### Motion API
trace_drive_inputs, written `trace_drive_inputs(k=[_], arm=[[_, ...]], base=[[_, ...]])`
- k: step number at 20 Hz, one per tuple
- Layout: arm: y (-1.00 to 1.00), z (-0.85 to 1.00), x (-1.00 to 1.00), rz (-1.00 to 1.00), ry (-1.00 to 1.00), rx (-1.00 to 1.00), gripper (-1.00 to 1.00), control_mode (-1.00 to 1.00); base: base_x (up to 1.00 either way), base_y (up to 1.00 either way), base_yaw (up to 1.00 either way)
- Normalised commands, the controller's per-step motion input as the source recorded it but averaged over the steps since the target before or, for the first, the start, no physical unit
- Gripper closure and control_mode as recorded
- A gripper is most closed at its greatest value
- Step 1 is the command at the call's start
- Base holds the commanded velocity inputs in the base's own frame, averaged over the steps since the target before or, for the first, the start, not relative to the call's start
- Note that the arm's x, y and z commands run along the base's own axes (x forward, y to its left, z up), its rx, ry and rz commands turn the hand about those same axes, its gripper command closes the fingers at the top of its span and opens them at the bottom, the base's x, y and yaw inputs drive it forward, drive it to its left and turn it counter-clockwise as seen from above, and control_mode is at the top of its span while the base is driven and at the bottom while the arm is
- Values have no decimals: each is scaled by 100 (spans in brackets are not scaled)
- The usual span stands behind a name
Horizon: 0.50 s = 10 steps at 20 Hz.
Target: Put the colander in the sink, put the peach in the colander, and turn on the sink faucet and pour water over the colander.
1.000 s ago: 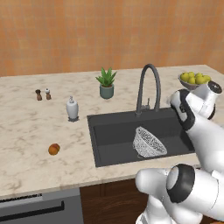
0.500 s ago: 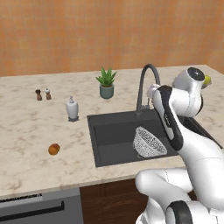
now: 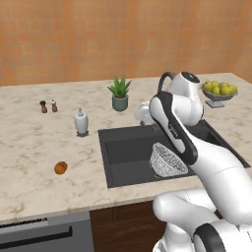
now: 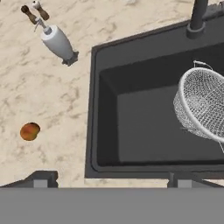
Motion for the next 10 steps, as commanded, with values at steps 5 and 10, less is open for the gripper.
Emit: trace_drive_inputs(k=[5, 10], arm=[[100, -19, 0, 31, 3, -4, -100, -100], [100, -45, -12, 1, -1, 0, -100, -100]], base=[[0, 0, 0], [0, 0, 0]])
